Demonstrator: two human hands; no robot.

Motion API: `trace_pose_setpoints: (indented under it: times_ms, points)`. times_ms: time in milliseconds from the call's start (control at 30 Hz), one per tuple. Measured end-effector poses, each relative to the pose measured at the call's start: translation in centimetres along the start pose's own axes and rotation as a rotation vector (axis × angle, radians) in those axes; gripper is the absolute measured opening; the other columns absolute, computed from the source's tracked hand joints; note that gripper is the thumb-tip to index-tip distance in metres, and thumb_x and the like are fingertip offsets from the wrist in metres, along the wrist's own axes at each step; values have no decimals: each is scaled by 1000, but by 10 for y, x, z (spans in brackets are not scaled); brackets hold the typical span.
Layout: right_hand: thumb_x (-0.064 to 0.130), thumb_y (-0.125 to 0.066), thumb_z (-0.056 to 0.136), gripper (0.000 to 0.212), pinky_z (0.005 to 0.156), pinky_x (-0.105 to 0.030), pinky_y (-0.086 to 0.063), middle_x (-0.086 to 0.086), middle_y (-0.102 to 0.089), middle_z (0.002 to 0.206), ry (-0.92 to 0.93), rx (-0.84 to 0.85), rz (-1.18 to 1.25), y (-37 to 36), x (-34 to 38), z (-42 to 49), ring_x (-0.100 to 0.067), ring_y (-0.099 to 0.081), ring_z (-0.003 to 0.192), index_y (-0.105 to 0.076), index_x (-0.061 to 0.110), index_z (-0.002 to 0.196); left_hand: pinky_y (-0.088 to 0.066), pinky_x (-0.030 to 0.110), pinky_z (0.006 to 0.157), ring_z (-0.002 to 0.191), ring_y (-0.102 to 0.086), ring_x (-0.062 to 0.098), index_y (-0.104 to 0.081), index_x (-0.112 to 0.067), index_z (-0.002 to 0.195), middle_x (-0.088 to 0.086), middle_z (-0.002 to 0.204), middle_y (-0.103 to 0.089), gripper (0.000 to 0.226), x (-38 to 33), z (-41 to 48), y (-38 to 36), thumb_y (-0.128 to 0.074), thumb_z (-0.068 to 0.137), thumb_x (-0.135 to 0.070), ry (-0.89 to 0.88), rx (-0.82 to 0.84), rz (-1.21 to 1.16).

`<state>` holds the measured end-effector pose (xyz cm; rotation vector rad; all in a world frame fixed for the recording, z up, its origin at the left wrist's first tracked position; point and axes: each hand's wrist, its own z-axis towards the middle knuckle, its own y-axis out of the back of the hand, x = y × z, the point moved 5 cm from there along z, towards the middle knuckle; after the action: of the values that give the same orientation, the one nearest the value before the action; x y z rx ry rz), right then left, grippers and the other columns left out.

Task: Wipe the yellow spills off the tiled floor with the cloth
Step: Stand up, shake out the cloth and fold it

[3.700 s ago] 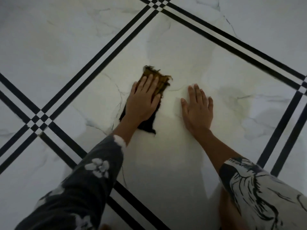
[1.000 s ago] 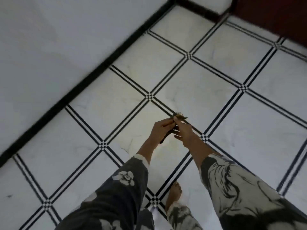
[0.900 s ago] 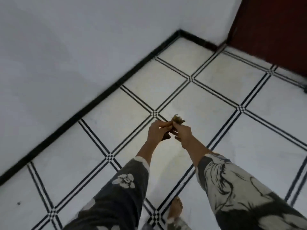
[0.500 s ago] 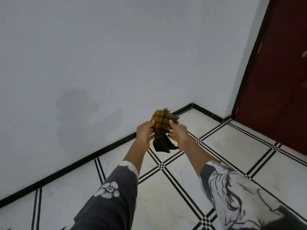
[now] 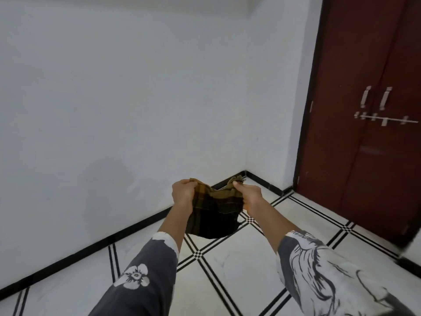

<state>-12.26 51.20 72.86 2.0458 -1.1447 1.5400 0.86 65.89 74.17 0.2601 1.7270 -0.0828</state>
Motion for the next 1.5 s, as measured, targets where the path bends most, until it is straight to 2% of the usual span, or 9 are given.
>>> trace_pose_setpoints:
  times_ms: [133, 300, 467, 667, 833, 1000, 1233, 1400, 1500]
  points:
    - [17, -63, 87, 24, 60, -31, -53, -11, -64, 89, -28, 103, 115, 69, 31, 9, -21, -61, 73, -61, 3, 107, -47, 36, 84, 102, -56, 28, -54, -9, 119, 10, 117, -55, 32, -27, -48, -85, -59, 87, -15, -350, -131, 537]
    - [27, -58, 91, 35, 66, -33, -53, -15, -66, 102, -97, 152, 118, 140, 51, 41, -25, -63, 83, -59, -1, 111, -55, 37, 81, 84, -66, 18, -74, -10, 89, 5, 87, -72, 17, -14, -90, -209, -74, 78, -23, -342, 329, 263]
    - [45, -43, 94, 52, 70, -32, -49, -13, -62, 112, -134, 171, 128, 183, 61, 79, -25, -61, 95, -56, 0, 117, -55, 32, 76, 74, -66, 18, -75, -9, 82, 5, 79, -72, 9, -9, -91, -279, -68, 81, -15, -453, 206, 406]
    - [12, -64, 86, 21, 70, -29, -54, -12, -64, 103, 28, 157, 88, 219, 96, 131, -22, -63, 83, -62, 1, 105, -56, 26, 54, 70, -66, 25, -64, 2, 94, 16, 84, -67, 10, -13, -49, -338, -56, 89, -2, -37, 367, -118]
    - [14, -78, 73, 15, 72, -37, -57, -6, -68, 83, 203, 37, -107, 228, 136, 182, -23, -65, 81, -64, 13, 77, -58, 38, 76, 84, -68, 31, -65, 2, 99, 17, 89, -69, 16, -32, -16, -388, -54, 89, 0, 26, 429, -229]
    - [23, -78, 73, 13, 79, -35, -56, -5, -70, 78, 253, -12, -130, 239, 163, 230, -22, -65, 77, -68, 20, 66, -56, 38, 80, 98, -66, 34, -65, 5, 105, 19, 101, -68, 19, -46, 16, -430, -57, 89, -2, -7, 416, -221]
    - [23, -52, 94, 19, 75, -40, -53, -11, -66, 99, 36, 236, -107, 266, 182, 280, -25, -63, 85, -58, 5, 95, -55, 32, 69, 85, -66, 26, -61, 4, 107, 17, 103, -67, 23, -49, 23, -454, -44, 95, -5, 69, 281, -396]
    - [45, -64, 82, 44, 55, -30, -53, -8, -67, 92, -3, 441, -265, 263, 193, 284, -23, -65, 75, -64, 6, 102, -57, 32, 76, 95, -67, 31, -62, 2, 108, 19, 107, -68, 23, -53, 3, -477, -47, 91, -3, -8, 201, -175]
    - [48, -65, 80, 48, 66, -34, -55, -11, -68, 105, 15, 480, -269, 270, 185, 292, -26, -66, 87, -65, 7, 106, -58, 26, 64, 81, -69, 26, -64, 4, 105, 16, 93, -69, 20, -48, -6, -484, -50, 90, 2, -48, 103, -154]
